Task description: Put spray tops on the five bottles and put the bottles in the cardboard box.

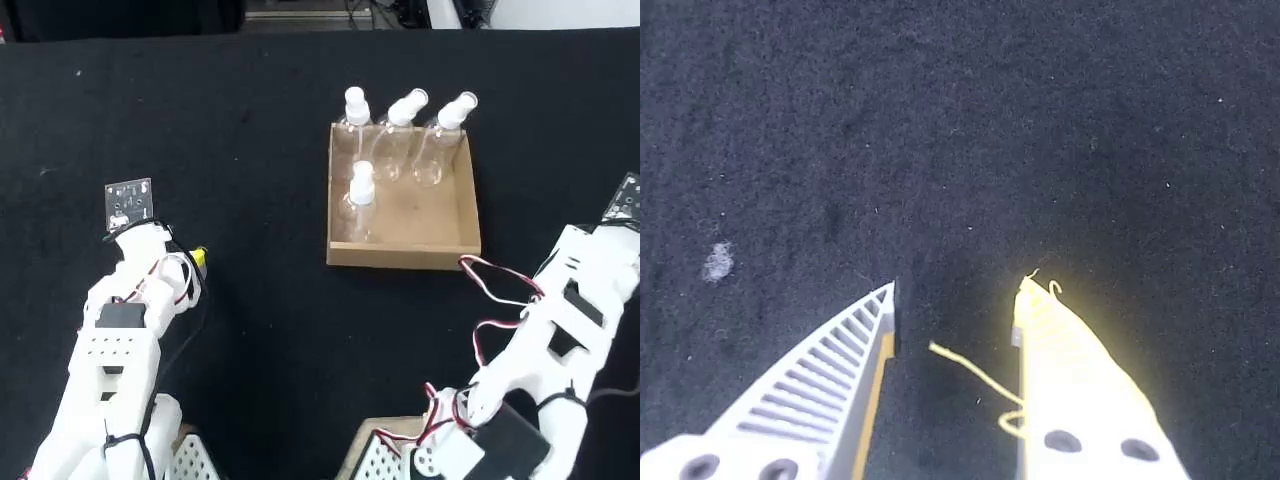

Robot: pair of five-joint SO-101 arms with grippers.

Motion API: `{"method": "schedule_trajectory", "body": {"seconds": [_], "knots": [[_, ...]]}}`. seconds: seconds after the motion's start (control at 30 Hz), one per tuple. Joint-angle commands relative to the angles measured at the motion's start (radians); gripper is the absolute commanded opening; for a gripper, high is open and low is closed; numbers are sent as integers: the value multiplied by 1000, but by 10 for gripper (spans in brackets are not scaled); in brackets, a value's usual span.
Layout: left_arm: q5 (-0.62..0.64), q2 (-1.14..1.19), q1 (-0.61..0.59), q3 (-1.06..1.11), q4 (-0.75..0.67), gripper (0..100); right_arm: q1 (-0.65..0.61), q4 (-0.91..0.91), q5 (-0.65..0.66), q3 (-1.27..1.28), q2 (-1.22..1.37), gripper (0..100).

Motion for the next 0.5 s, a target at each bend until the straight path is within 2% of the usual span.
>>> {"method": "schedule_trajectory", "body": {"seconds": [0.0, 0.47], "knots": [[8, -11, 10, -19, -15, 191, 20, -74, 0, -71, 15, 269], [8, -11, 7, -19, -17, 191, 20, -259, 2, -71, 166, 267]]}}
